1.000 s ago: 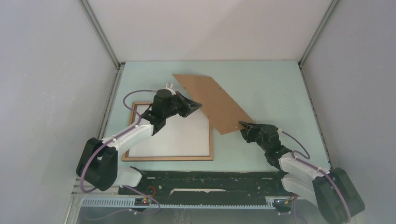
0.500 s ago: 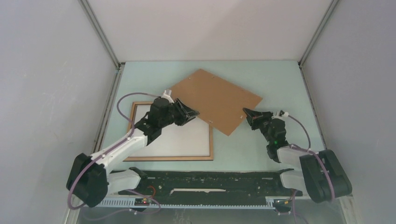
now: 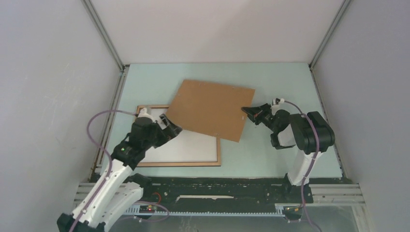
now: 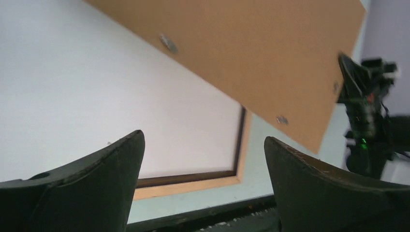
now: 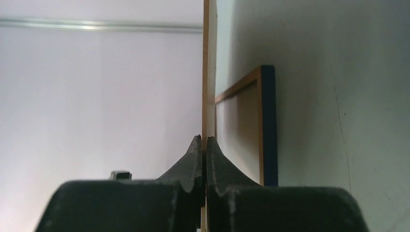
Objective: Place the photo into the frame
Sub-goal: Turn over the photo frame item on the photo frame, then move the photo frame to the center of the board.
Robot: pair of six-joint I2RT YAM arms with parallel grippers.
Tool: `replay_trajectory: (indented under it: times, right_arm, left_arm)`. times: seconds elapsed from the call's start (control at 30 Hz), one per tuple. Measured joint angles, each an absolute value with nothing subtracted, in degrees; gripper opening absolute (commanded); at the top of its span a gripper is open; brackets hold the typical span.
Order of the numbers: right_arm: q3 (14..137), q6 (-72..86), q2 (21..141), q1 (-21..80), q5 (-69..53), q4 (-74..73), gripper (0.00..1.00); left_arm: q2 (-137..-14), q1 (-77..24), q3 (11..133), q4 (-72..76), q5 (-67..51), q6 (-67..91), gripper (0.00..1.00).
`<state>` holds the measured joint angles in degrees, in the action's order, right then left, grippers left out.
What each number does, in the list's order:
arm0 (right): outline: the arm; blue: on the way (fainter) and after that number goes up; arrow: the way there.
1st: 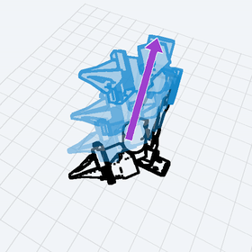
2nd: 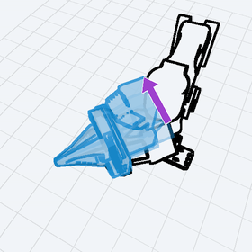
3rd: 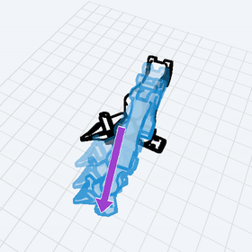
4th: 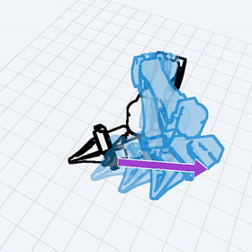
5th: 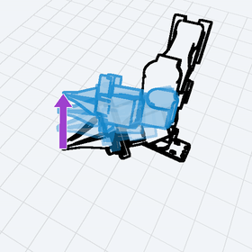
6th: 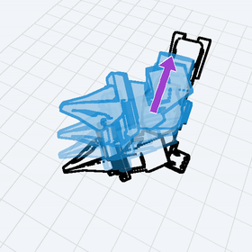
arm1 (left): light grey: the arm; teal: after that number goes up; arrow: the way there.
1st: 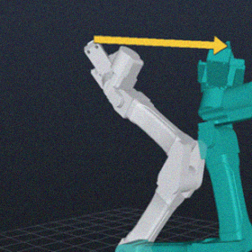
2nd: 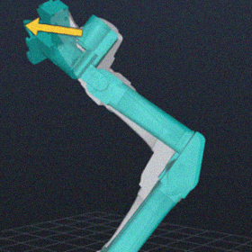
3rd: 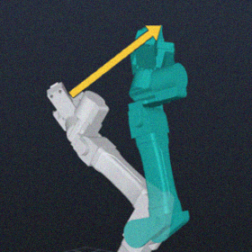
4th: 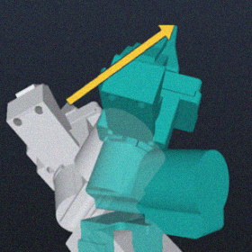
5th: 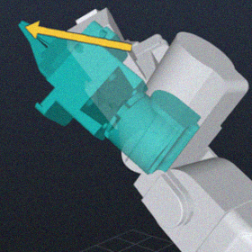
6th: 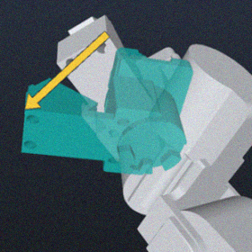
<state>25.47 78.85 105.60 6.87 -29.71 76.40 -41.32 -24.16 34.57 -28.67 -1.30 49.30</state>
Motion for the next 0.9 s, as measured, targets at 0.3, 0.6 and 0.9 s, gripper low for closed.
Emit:
replay_trajectory:
  times: [0.3,0.6,0.9]
  right_arm:
    - [29.7,76.6,111.0,7.2,-40.6,78.1,0.0]
    - [31.6,74.9,113.5,8.1,-45.9,78.4,0.0]
    - [31.9,74.0,113.5,8.7,-46.9,78.5,0.0]
  left_arm:
    - [-51.1,5.0,41.4,-39.5,1.3,38.8,1.0]
    - [-80.2,21.8,52.8,-37.8,4.2,35.4,0.94]
    - [-91.5,22.4,58.7,-34.9,4.4,27.1,0.86]
